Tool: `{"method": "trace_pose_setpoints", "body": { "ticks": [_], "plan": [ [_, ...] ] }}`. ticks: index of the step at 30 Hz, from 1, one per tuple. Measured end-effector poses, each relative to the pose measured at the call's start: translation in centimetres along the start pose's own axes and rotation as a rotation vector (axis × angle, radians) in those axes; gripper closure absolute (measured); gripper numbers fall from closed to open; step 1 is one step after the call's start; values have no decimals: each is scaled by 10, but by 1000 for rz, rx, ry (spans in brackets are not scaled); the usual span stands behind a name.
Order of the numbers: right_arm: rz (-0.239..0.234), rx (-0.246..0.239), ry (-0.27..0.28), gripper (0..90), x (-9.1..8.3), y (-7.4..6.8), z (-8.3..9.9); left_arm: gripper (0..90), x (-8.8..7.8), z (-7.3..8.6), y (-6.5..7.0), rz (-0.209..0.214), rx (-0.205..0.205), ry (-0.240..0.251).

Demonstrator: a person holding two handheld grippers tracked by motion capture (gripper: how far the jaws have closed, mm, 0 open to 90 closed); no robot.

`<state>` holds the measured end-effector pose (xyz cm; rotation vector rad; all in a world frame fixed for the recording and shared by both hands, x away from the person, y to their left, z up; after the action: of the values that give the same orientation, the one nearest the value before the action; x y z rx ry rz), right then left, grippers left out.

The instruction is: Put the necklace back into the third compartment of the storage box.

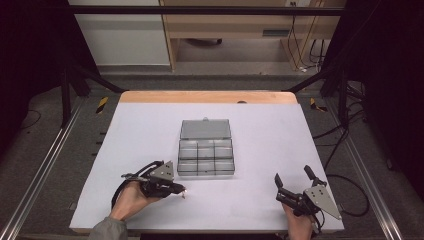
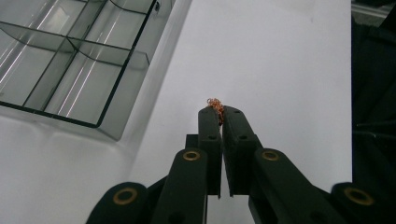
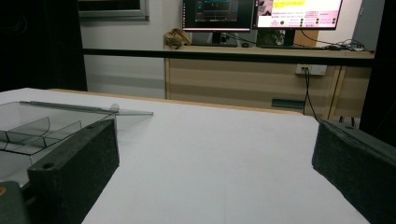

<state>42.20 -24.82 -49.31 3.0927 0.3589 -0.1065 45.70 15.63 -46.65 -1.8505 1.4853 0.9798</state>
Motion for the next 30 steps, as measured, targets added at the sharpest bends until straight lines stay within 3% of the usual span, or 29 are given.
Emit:
{"method": "trace_pose_setpoints", "body": {
  "ticks": [2,6,8,9,14,18,24,30],
  "plan": [
    [0,0,0,12,0,0,0,858,0,0,0,-3,-5,13],
    [0,0,1,12,0,0,0,858,-3,-1,-1,-19,-31,88],
    [0,0,1,12,0,0,0,858,-6,-2,-1,-43,-57,146],
    [0,0,1,12,0,0,0,858,-6,-2,-1,-43,-57,146],
    [0,0,0,12,0,0,0,858,-14,-3,1,-98,-102,251],
    [0,0,1,12,0,0,0,858,-21,-5,1,-139,-118,308],
    [0,0,1,12,0,0,0,858,-27,-6,1,-201,-149,374],
    [0,0,0,12,0,0,0,858,-31,-4,1,-236,-182,409]
  ]
}}
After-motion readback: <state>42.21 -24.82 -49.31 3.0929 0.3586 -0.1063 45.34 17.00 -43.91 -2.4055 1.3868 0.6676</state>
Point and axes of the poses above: each handheld gripper's, and its own axes: x roughly forward along the jaws, z roughly out of its underside, y roughly to its right, the point moved 4 cm from there along x, roughly forward along the jaws, and after that the axes turned 5 degrees about -y, right-handed, at the moved point
